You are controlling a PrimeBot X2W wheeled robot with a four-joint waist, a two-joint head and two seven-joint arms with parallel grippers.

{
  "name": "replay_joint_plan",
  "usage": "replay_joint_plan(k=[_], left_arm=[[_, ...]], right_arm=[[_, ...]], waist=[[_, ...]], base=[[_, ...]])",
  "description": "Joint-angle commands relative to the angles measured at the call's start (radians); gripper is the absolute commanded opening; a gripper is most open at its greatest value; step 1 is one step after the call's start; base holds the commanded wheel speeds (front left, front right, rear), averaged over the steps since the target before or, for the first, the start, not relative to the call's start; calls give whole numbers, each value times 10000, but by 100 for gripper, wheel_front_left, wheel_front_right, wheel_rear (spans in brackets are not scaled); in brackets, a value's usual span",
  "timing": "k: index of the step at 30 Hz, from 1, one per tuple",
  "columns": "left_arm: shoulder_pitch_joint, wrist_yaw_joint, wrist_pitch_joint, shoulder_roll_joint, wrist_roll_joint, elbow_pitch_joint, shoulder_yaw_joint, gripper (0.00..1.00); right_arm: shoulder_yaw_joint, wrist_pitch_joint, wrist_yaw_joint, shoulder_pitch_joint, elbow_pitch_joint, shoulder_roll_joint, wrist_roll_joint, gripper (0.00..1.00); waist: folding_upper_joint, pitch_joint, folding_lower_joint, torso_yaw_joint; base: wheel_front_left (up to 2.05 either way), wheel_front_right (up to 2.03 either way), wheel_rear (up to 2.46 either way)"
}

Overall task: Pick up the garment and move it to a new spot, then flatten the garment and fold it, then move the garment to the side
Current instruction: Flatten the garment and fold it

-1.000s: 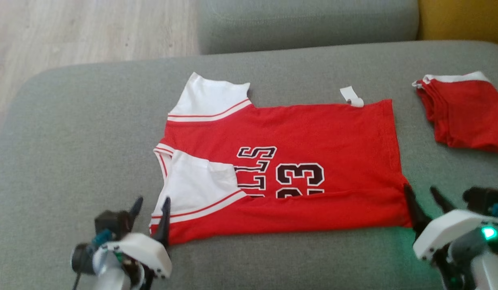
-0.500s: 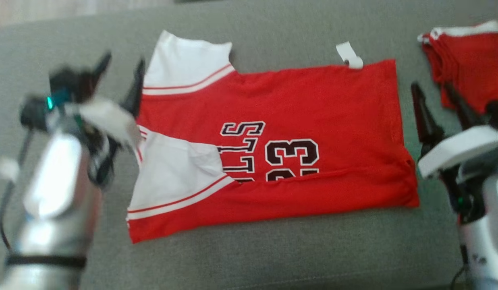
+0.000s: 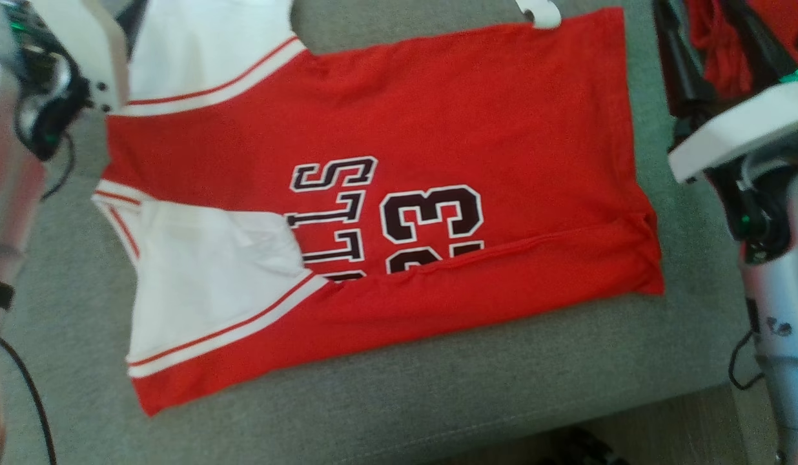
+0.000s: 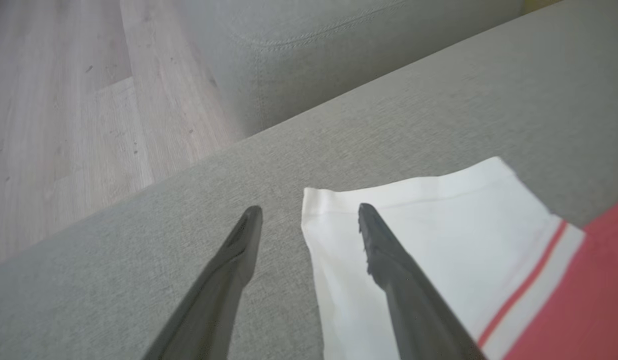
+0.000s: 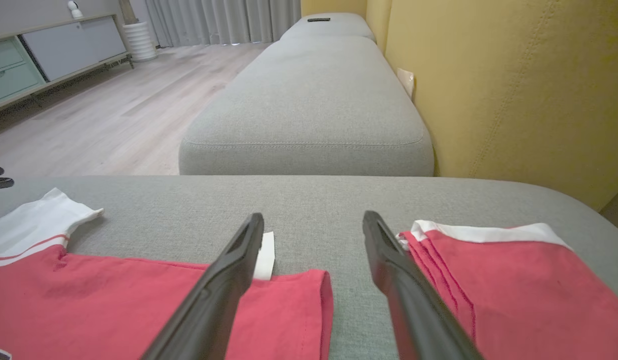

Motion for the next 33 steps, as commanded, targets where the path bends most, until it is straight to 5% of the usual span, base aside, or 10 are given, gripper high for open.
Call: replay_joint_plan(k=[1, 19, 20, 21, 22, 33], left_arm=[[-508, 15, 17, 550, -40, -180, 228, 100], [-1878, 14, 23, 864, -1498, 1733, -1708, 100], [-1876, 14, 93, 812, -1646, 1683, -1849, 88], [-1866, 14, 153, 783, -1815, 1613, -1988, 35], [-1850, 14, 175, 758, -1992, 1528, -2116, 0], [-1738, 14, -1771, 384, -2926, 632, -3144, 0]], right_arm=[[180, -36, -9, -152, -355, -128, 83, 100], [808, -125, -9, -773, -376, -418, 326, 100], [787, -121, -9, -775, -355, -444, 319, 100], [765, -113, -9, -780, -327, -466, 311, 100], [738, -100, -9, -786, -287, -493, 299, 100], [1056, 222, -9, -902, 767, -1379, -67, 100]], waist=[[0, 290, -4, -307], [0, 944, -4, -716], [0, 932, -4, -673], [0, 909, -4, -628], [0, 871, -4, -570], [0, -82, -4, 597]], base=[[0, 0, 0], [0, 0, 0], [0, 0, 0], [0, 0, 0], [0, 0, 0], [0, 0, 0]])
